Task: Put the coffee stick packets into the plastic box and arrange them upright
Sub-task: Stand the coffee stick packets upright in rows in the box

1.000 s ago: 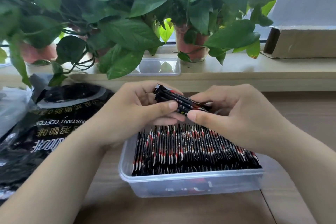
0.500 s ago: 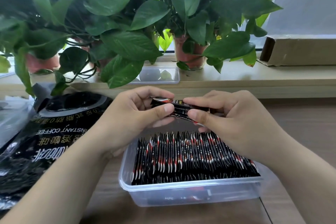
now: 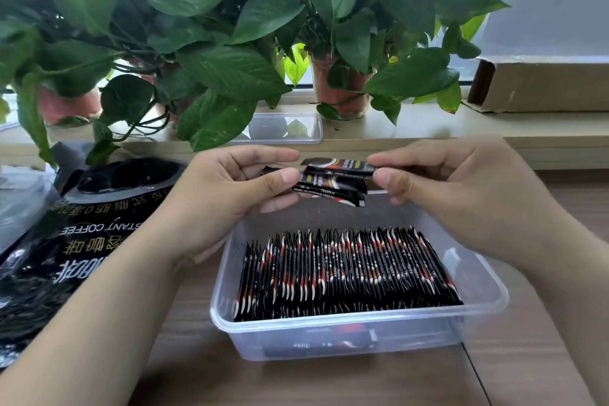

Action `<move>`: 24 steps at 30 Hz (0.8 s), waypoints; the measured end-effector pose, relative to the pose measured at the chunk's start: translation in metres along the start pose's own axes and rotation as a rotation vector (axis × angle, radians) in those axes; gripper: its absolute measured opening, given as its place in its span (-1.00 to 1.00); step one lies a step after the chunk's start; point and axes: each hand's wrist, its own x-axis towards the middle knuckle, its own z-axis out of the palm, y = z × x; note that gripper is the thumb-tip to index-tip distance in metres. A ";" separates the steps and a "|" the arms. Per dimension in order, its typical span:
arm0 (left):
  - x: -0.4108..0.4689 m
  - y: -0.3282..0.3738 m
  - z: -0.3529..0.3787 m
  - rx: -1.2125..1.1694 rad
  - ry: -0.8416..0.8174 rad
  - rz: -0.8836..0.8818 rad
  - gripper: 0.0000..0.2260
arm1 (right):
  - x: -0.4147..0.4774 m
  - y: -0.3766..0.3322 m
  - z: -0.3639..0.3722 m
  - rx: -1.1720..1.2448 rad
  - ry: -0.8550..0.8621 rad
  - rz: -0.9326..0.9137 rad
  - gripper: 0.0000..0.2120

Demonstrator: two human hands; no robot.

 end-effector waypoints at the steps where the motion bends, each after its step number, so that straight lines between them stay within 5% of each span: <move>1: 0.001 0.000 -0.001 0.002 0.016 0.006 -0.73 | 0.000 0.000 -0.007 0.012 0.024 0.005 -0.87; 4: 0.003 0.000 -0.004 0.001 0.068 0.024 -0.79 | -0.002 -0.003 -0.031 0.048 0.019 0.066 -0.90; 9: 0.004 -0.003 -0.002 0.023 0.087 0.024 -0.80 | -0.013 -0.019 -0.050 -0.197 -0.421 0.193 -0.84; 15: 0.004 -0.007 0.000 0.053 0.083 0.017 -0.79 | -0.013 -0.032 -0.036 -0.524 -0.749 0.286 -0.93; 24: 0.005 -0.011 0.000 0.085 0.071 0.020 -0.80 | -0.004 -0.030 -0.017 -0.680 -0.895 0.317 -0.93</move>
